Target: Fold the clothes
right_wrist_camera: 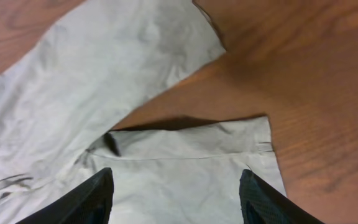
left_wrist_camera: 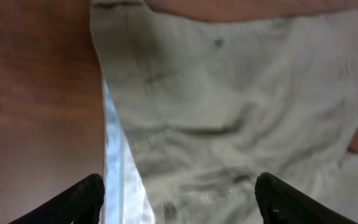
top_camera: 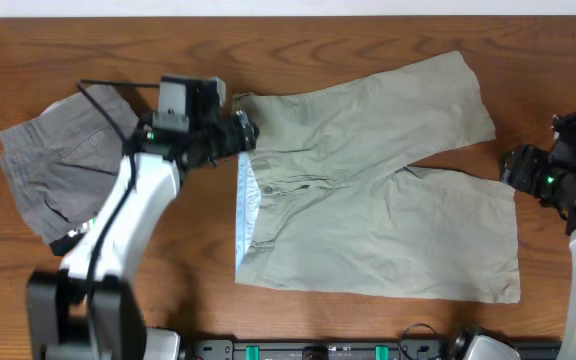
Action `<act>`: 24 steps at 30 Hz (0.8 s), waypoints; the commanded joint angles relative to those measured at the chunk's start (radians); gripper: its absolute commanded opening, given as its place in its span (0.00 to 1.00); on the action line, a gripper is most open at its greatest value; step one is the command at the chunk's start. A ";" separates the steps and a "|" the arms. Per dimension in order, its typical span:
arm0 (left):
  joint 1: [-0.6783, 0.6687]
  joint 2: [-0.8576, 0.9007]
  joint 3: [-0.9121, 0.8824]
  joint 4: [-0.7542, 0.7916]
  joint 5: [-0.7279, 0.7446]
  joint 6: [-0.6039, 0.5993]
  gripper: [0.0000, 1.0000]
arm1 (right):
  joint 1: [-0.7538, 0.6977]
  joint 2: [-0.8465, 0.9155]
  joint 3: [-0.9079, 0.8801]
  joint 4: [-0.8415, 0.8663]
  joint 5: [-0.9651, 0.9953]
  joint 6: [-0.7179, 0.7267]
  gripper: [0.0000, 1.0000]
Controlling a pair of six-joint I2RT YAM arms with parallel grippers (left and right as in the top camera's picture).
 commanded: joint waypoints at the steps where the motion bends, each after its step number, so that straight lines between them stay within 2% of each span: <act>1: 0.018 0.127 0.063 0.051 0.136 0.013 0.80 | 0.008 -0.001 0.012 -0.023 -0.029 -0.031 0.64; 7: 0.018 0.300 0.115 0.213 0.217 0.001 0.79 | 0.008 0.009 0.012 -0.055 -0.029 -0.050 0.63; 11: 0.011 0.368 0.115 0.296 0.233 -0.006 0.76 | 0.008 0.011 0.012 -0.040 -0.029 -0.054 0.53; 14: 0.006 0.413 0.115 0.300 0.233 -0.006 0.76 | 0.008 0.027 0.012 0.023 -0.029 -0.054 0.53; 19: 0.003 0.503 0.115 0.298 0.233 -0.007 0.76 | 0.008 0.108 0.012 0.131 -0.030 -0.054 0.59; 24: 0.003 0.571 0.114 0.282 0.233 -0.007 0.76 | 0.008 0.259 0.012 0.247 -0.036 -0.056 0.74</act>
